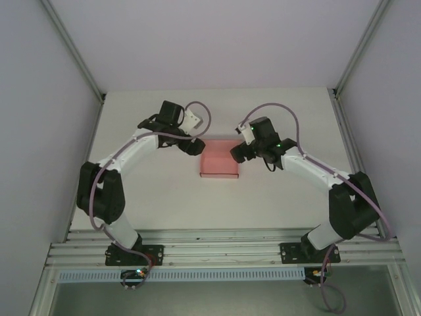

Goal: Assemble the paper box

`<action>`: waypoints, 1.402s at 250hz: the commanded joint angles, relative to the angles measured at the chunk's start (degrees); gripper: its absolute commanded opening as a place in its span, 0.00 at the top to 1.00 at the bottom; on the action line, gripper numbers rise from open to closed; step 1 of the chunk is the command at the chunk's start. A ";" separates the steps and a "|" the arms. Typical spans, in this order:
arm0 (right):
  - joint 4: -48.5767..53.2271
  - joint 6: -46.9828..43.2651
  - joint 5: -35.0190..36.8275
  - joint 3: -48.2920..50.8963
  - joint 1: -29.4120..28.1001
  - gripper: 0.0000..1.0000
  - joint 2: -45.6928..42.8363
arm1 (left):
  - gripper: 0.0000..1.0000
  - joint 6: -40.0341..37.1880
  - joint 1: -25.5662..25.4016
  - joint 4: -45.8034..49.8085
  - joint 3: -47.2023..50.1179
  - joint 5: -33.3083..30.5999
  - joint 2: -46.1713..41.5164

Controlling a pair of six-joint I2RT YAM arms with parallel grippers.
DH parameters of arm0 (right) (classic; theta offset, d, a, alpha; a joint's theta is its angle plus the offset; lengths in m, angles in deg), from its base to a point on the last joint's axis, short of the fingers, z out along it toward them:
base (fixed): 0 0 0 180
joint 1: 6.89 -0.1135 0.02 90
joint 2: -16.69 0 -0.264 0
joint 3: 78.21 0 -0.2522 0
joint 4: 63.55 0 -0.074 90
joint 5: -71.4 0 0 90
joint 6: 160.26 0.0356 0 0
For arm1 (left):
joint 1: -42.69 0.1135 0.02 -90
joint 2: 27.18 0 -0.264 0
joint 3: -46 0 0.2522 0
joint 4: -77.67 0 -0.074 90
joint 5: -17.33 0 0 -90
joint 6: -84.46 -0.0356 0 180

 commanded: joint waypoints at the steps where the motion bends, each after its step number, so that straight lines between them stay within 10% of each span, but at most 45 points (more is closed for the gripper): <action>1: -1.70 -7.10 -3.79 -2.10 0.67 0.11 2.07 | 0.14 -4.88 0.28 4.65 -2.63 1.13 1.23; 156: 6.00 -8.53 -5.46 -9.55 3.16 0.59 7.05 | 0.51 -11.08 -0.72 12.24 -12.86 1.25 8.64; 261: 8.18 -8.34 -3.69 -9.38 3.44 0.86 5.58 | 1.00 -10.54 -2.10 12.75 -13.63 -0.70 8.44; 351: 6.36 10.62 2.11 -11.81 3.10 1.00 5.57 | 1.00 10.13 -4.13 6.44 -13.64 -8.58 7.20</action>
